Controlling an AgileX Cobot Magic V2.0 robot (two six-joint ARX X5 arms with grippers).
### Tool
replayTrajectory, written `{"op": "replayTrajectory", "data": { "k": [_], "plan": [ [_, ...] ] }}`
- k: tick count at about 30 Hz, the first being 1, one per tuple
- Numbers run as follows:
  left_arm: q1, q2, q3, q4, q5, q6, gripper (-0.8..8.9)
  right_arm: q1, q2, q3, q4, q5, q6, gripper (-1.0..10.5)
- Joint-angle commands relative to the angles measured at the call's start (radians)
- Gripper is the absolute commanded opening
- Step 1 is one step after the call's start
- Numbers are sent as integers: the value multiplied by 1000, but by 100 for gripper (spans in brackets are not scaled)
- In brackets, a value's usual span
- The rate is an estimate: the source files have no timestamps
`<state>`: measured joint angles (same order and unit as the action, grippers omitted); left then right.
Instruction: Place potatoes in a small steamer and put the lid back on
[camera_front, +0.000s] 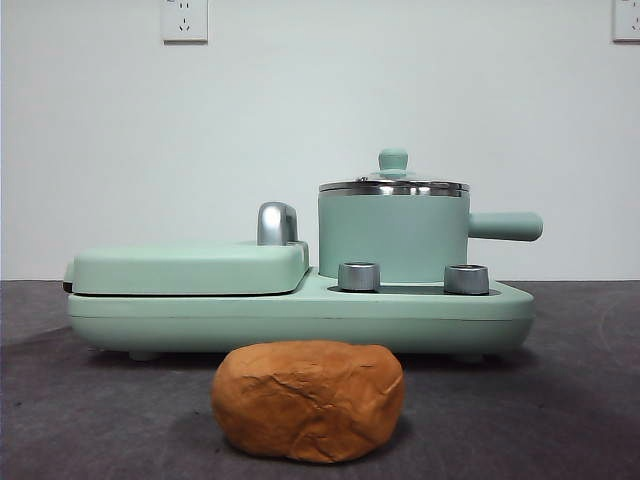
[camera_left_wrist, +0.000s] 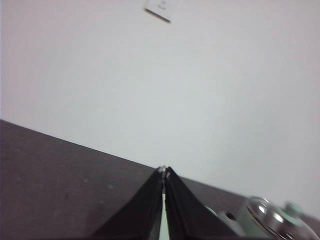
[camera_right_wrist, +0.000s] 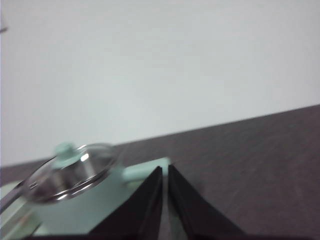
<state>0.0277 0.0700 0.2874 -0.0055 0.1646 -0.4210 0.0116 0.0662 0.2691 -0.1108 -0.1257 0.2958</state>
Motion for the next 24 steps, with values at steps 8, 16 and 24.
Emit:
{"op": "replayTrajectory", "data": {
  "k": [8, 16, 24],
  "plan": [
    [-2, 238, 236, -168, 264, 489, 6, 2, 240, 207, -158, -261, -375, 16],
    [-40, 433, 348, -306, 308, 791, 6, 36, 417, 289, -278, -258, -700, 17],
    [-101, 549, 389, -336, 307, 849, 331, 105, 463, 294, -290, -200, -760, 149]
  ]
}}
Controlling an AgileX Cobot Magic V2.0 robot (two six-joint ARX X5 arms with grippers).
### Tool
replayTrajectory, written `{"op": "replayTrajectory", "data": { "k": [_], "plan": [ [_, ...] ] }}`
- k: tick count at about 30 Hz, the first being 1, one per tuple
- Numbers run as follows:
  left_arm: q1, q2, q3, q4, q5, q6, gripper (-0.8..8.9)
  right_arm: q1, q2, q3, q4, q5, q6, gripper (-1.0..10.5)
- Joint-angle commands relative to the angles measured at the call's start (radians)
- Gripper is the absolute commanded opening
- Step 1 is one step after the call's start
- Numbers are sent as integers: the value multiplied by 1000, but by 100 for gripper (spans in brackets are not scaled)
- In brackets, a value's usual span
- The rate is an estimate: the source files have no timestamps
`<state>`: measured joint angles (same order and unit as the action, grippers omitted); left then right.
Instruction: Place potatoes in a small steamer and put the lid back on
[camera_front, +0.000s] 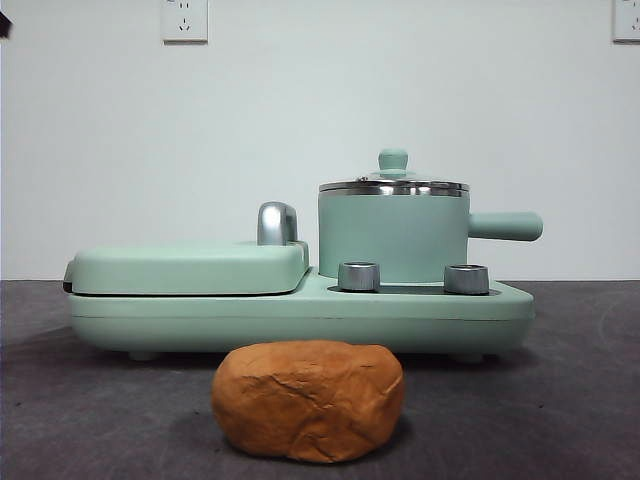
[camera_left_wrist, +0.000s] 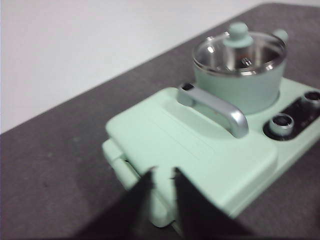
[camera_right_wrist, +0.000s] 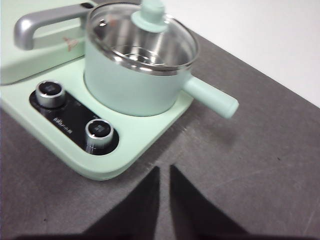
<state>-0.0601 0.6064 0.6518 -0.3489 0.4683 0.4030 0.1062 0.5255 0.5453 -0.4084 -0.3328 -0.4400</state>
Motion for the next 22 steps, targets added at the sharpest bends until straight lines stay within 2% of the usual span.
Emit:
{"op": "replayTrajectory", "data": {
  "k": [1, 3, 6, 12, 17, 22],
  "plan": [
    [-21, 17, 26, 8, 3, 22, 383, 14, 3, 18, 8, 13, -24, 189],
    [-38, 21, 26, 12, 3, 22, 373, 18, 3, 18, 8, 23, -24, 232],
    [-62, 21, 26, 18, 2, 7, 369, 18, 2, 18, 7, 33, -22, 234],
    [-101, 36, 26, 76, 0, -55, 307, 18, 2, 19, 10, 55, 36, 233],
    [-155, 110, 26, 255, 0, -130, 307, 18, 3, 20, 10, 54, 56, 233],
    [-230, 267, 51, 468, -10, -230, 308, 18, 2, 20, 10, 53, 74, 233]
  ]
}}
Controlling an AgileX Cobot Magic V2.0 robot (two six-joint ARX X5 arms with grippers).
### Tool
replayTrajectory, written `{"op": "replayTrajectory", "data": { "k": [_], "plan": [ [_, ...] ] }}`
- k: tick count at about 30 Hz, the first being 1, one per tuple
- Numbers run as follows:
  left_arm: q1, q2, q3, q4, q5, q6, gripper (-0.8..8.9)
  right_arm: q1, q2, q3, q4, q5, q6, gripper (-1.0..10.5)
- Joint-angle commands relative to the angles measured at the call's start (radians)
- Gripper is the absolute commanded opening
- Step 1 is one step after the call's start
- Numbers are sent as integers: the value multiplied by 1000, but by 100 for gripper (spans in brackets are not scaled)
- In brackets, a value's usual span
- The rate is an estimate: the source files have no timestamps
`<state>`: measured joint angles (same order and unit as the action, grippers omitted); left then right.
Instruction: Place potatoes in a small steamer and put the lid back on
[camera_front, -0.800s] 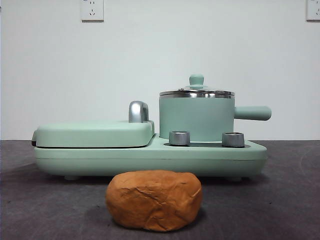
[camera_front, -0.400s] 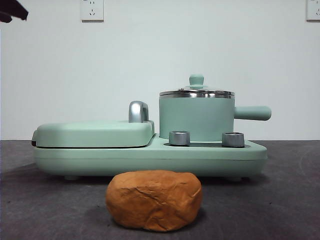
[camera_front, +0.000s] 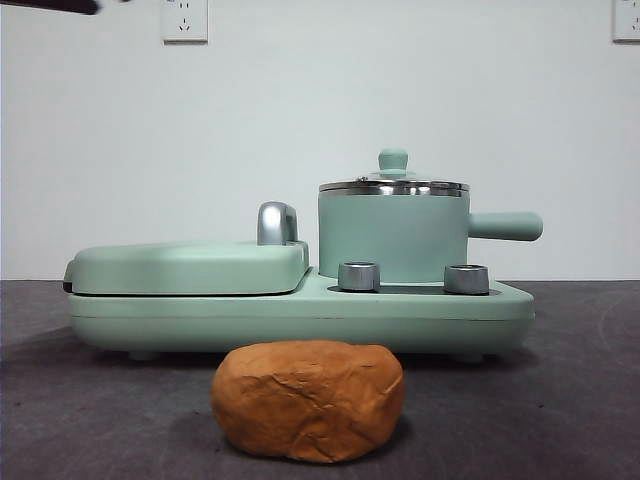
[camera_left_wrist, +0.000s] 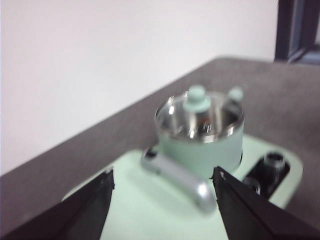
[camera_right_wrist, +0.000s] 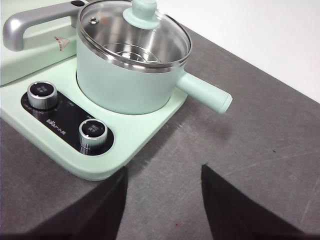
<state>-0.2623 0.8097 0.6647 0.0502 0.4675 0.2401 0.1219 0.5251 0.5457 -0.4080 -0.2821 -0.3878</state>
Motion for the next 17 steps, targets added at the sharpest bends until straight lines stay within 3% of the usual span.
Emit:
{"op": "replayTrajectory", "data": {
  "k": [1, 10, 17],
  "plan": [
    [-45, 99, 51, 88, -21, -72, 307, 2, 3, 19, 10, 2, 21, 233],
    [-206, 463, 270, 162, -60, -68, 307, 2, 3, 19, 10, 2, 22, 233],
    [-275, 728, 502, 158, -79, -69, 307, 3, 3, 19, 11, 2, 22, 232]
  ]
}}
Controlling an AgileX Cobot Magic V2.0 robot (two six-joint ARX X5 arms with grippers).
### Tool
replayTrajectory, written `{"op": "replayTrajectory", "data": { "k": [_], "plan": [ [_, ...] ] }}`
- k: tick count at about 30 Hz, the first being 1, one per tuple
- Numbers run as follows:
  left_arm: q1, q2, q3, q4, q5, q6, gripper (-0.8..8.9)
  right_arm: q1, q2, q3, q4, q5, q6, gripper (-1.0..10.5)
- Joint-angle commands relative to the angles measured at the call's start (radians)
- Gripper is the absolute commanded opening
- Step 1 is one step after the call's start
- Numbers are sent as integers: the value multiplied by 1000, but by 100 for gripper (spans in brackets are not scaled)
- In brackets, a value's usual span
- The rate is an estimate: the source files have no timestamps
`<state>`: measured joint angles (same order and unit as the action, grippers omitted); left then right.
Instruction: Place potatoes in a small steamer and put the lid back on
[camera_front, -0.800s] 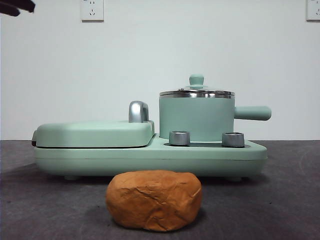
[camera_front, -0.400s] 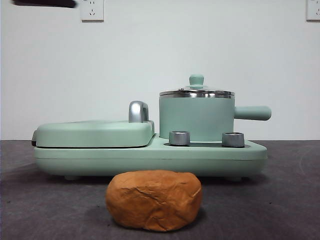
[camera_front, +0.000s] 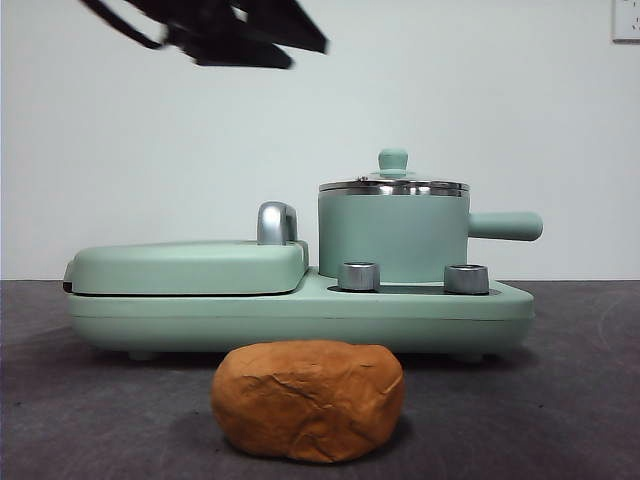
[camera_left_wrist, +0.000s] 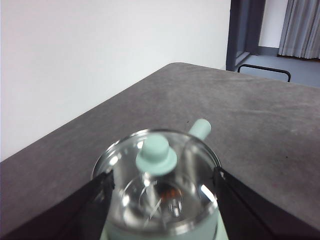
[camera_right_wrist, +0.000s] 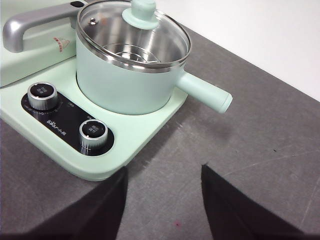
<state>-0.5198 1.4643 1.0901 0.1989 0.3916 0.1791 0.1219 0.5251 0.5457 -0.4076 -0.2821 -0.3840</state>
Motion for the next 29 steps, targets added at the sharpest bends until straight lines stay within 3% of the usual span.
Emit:
{"op": "replayTrajectory", "data": {
  "k": [1, 14, 29],
  "plan": [
    [-24, 105, 106, 9, -3, -8, 307, 3, 3, 19, 11, 2, 18, 232],
    [-70, 459, 437, 3, -3, -8, 307, 9, 3, 19, 11, 2, 18, 232],
    [-71, 560, 459, -13, -26, -8, 303, 9, 3, 19, 10, 2, 18, 232]
  ]
}}
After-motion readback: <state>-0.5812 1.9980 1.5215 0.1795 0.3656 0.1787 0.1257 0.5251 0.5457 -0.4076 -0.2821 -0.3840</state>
